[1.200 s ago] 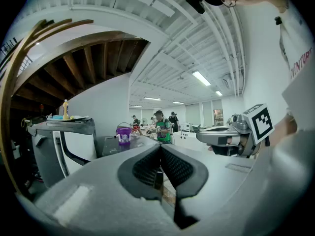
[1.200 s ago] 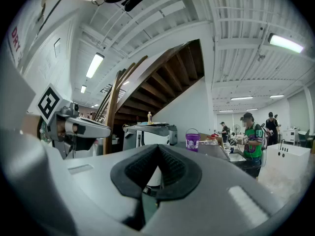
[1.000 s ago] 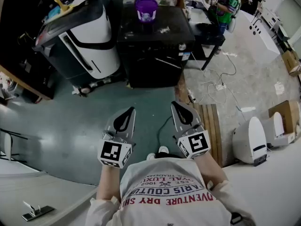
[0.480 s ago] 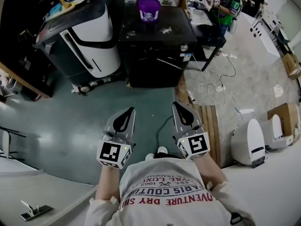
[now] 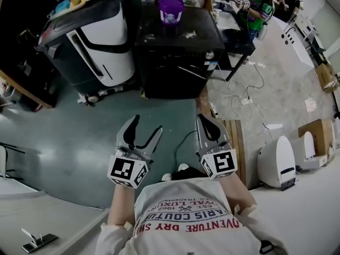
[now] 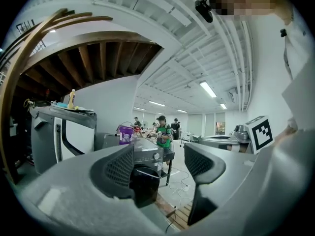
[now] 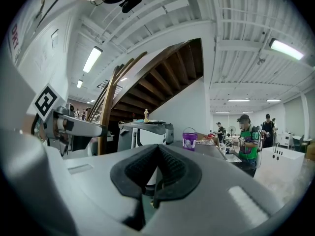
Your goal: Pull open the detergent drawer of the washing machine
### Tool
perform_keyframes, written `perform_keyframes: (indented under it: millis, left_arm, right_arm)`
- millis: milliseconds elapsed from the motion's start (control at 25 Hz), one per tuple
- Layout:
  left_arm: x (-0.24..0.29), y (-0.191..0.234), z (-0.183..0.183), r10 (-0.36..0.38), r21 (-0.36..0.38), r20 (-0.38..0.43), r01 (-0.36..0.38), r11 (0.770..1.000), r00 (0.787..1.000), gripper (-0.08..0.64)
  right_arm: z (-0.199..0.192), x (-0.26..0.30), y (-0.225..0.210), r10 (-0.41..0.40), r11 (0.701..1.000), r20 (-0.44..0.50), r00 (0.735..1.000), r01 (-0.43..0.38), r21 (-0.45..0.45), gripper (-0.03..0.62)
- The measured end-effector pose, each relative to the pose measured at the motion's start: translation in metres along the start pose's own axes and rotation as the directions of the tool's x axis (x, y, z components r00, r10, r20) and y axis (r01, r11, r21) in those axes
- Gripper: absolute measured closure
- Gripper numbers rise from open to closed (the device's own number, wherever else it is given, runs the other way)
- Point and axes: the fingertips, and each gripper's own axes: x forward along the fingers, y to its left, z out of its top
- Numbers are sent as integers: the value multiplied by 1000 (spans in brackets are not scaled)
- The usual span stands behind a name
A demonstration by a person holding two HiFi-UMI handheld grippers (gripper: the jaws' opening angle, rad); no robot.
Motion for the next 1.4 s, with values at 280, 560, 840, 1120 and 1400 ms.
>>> perform_keyframes:
  millis: [280, 560, 840, 1120, 1400]
  left_arm:
    - [28, 24, -15, 34, 4, -36, -34, 999, 999, 241]
    - [97, 49, -29, 95, 15, -80, -94, 995, 992, 242]
    - [190, 71, -34, 163, -15, -128, -166, 986, 978, 278]
    - [261, 95, -47, 209, -60, -151, -220, 974, 966, 276]
    - [305, 132, -78, 211, -117, -174, -233, 965, 962, 283]
  right_arm:
    - [-18, 35, -18, 21, 1000, -3, 1000, -21, 4, 592]
    - [-36, 96, -73, 66, 998, -10, 998, -66, 25, 592]
    - [-41, 169, -149, 130, 991, -13, 991, -130, 12, 592]
    - [-59, 233, -195, 192, 981, -30, 981, -190, 45, 592]
    - [-74, 282, -199, 268, 963, -29, 963, -267, 36, 592]
